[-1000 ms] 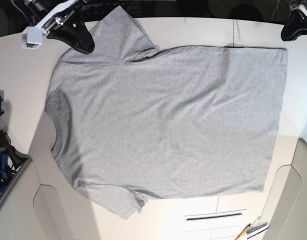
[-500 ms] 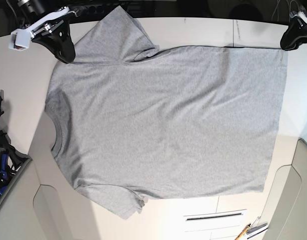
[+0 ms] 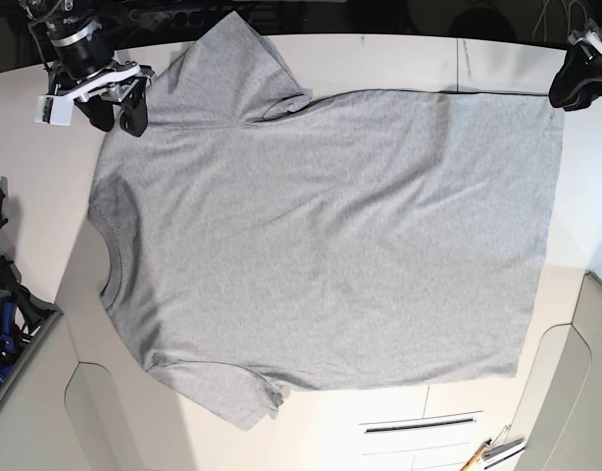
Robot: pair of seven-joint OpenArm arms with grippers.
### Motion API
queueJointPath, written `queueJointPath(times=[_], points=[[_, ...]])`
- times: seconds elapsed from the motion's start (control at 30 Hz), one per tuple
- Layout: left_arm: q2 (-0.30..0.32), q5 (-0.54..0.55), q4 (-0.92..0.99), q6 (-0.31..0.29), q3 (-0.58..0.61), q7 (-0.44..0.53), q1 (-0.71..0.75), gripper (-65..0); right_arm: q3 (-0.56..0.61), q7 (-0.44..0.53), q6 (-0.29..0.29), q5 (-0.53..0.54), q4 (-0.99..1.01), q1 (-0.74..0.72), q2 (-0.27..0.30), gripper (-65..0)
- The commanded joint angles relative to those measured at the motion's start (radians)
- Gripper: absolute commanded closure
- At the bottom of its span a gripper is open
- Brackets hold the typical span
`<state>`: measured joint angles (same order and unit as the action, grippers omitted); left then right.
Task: Fold the T-shirt properly
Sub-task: 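Move both grippers down to the shirt's side edge and pinch it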
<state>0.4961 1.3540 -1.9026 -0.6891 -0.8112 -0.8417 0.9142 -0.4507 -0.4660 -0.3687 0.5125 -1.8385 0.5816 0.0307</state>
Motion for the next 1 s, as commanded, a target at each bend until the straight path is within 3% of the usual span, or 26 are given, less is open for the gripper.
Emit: queueJointPath(times=[0.0,0.27,0.73,0.83,0.97], points=[[0.014,0.017,-0.009,-0.009,-0.012,0.014,0.008,-23.9,-0.014,0.013,0.0,0.025,0.018,-0.014,0.008,-33.4],[0.014,0.01,-0.009,-0.009,-0.012,0.014,0.008,-23.9,-0.109,0.013,-0.002,0.139,0.137,-0.058,0.008,-33.2],[0.014,0.009,-0.009,-0.009,-0.012,0.01,-0.005,-23.9,-0.04,-0.008,-0.003,0.145,0.331,-0.141,0.005,-32.4],[0.014,0.009,-0.009,-0.009,-0.012,0.01,-0.006,-23.9,-0.041,-0.01,-0.037,0.15,0.328,-0.135,0.005,-23.2],[0.014,-0.053,-0.006,-0.009,-0.014,0.014,-0.006,-23.9,-0.04,-0.013,-0.123,0.15,0.328,-0.135,0.005,-2.7]])
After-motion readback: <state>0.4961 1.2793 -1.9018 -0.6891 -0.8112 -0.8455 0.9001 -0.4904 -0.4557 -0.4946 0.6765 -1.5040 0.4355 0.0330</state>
